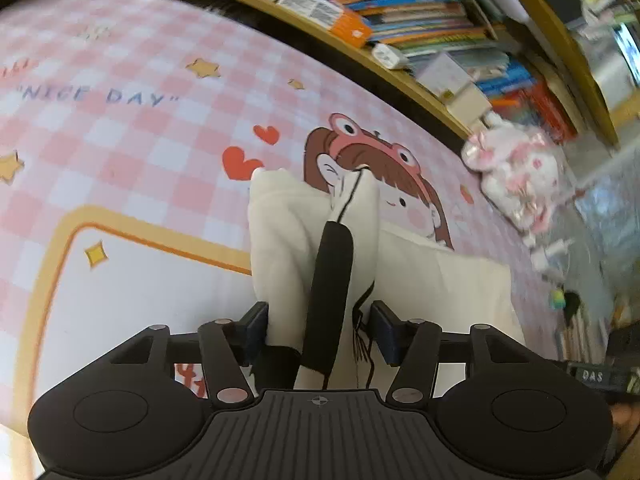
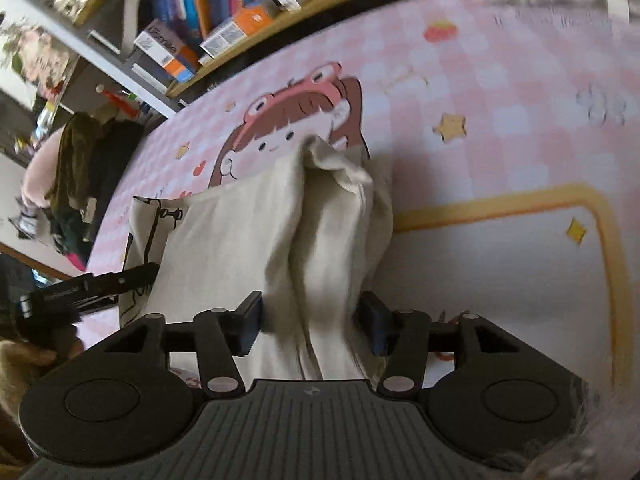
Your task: Fold clothes
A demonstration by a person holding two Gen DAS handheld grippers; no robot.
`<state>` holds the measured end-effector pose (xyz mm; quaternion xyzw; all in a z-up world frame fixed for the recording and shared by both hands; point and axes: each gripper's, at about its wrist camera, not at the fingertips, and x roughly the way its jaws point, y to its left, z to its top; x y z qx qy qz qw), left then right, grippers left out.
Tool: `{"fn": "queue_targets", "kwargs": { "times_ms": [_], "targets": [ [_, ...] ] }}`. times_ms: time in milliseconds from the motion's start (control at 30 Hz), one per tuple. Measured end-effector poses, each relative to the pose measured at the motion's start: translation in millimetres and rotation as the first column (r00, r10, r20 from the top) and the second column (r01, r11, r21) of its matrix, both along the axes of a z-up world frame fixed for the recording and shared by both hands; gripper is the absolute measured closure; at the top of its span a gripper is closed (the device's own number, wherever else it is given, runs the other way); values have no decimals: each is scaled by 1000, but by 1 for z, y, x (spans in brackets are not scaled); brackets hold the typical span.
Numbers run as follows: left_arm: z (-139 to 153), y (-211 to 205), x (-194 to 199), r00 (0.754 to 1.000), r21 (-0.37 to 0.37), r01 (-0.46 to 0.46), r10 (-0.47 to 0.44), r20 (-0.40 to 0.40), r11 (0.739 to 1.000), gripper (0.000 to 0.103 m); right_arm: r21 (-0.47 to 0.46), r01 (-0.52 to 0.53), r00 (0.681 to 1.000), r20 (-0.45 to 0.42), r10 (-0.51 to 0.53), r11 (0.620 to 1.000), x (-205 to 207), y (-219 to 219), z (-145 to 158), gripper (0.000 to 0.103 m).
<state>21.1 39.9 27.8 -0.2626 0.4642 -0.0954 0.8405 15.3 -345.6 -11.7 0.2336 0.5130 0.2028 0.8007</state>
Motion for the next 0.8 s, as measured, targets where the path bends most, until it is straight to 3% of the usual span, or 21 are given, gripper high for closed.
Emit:
{"fn": "queue_targets", "kwargs": {
  "times_ms": [67, 100, 167, 200, 267, 333, 367, 433, 467, 567, 600, 700, 800],
  "targets": [
    [-1, -2, -1, 1000, -6, -23, 23, 0, 1000, 52, 27, 2, 1000, 0, -2, 1000, 3, 3, -1, 48],
    [1, -5, -2, 1000, 6, -25, 25, 0, 1000, 63, 22, -5, 1000, 4, 5, 1000, 5, 7, 0, 48],
    [8, -14, -4, 1000, 52, -15, 14, 15, 999, 78, -26, -32, 999, 23, 33, 999, 6, 16, 3, 69],
    [15, -19, -6, 999, 88, 3, -6, 35, 996, 83, -66, -51, 997, 51, 55, 997, 4, 22, 7, 73],
    [24, -32, -11, 996, 173, 51, -62, 60, 984, 84, -168, -91, 983, 144, 115, 982, -5, 35, 20, 80],
    [25, -38, -13, 994, 218, 83, -98, 57, 972, 82, -242, -115, 962, 214, 169, 964, -14, 44, 31, 80],
    [22, -36, -12, 995, 205, 78, -90, 49, 976, 80, -254, -121, 958, 223, 180, 960, -16, 44, 33, 80],
    [17, -26, -10, 998, 142, 47, -52, 32, 989, 73, -228, -120, 969, 183, 164, 966, -12, 38, 28, 76],
    [15, -22, -9, 999, 119, 36, -39, 21, 992, 71, -201, -111, 978, 153, 143, 973, -9, 33, 23, 68],
    [7, -14, -7, 1000, 76, 9, -9, -9, 997, 47, -109, -69, 994, 78, 78, 992, -2, 17, 9, 58],
    [5, -13, -7, 1000, 67, 1, 0, -8, 998, 46, -81, -59, 996, 68, 64, 995, -1, 13, 6, 57],
    [2, -16, -8, 1000, 43, -15, 15, 2, 999, 51, -17, -35, 998, 48, 36, 999, 1, 5, 1, 56],
    [2, -22, -8, 1000, 54, -20, 20, 7, 998, 67, -17, -47, 997, 54, 48, 999, 2, 8, 2, 59]
  ]
}}
